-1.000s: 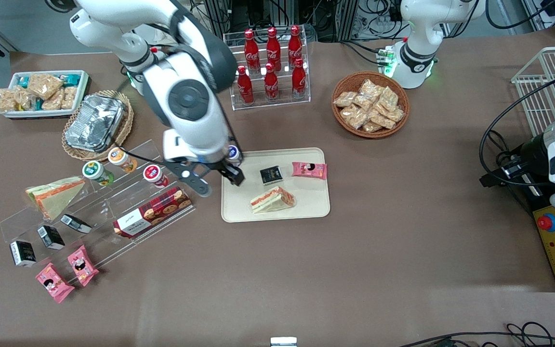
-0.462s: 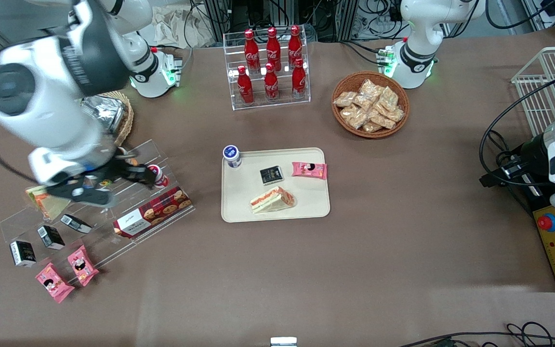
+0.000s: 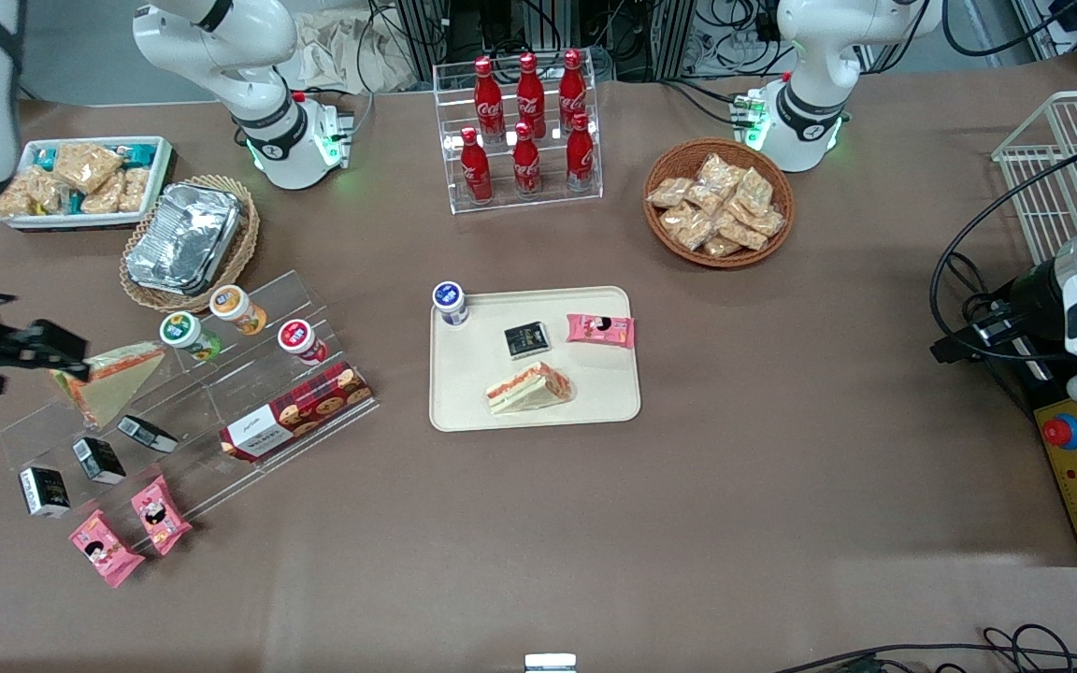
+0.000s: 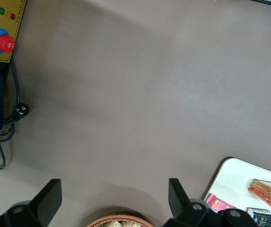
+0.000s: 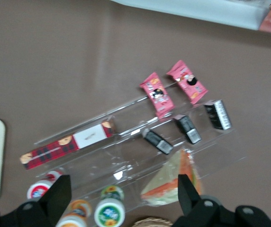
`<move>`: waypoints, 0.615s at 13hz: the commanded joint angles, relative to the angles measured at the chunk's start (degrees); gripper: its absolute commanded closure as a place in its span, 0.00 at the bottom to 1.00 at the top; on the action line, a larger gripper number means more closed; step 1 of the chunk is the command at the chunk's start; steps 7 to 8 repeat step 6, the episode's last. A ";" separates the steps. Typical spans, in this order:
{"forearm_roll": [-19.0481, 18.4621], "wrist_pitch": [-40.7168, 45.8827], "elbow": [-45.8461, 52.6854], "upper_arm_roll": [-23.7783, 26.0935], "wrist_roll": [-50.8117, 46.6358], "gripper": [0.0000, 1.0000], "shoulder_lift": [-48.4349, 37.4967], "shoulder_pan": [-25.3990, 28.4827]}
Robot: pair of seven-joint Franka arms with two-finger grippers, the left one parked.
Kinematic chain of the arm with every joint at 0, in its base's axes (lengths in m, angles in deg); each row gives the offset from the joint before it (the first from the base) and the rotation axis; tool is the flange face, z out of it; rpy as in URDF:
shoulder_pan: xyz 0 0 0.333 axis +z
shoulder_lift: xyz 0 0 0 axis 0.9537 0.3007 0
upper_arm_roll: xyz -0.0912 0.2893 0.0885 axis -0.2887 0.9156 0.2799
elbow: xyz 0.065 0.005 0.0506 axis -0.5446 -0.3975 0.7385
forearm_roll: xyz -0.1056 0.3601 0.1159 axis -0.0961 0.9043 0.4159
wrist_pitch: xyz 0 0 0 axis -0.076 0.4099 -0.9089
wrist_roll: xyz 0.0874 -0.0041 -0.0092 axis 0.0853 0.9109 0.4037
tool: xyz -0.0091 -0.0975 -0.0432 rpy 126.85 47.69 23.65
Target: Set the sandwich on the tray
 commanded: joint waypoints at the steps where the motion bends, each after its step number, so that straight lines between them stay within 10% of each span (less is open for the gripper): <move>1: 1.01 -1.52 -1.16 -0.97 2.64 0.00 -0.88 -1.49; 8: 1.11 -0.56 -1.07 -0.97 2.63 0.00 -1.49 -3.44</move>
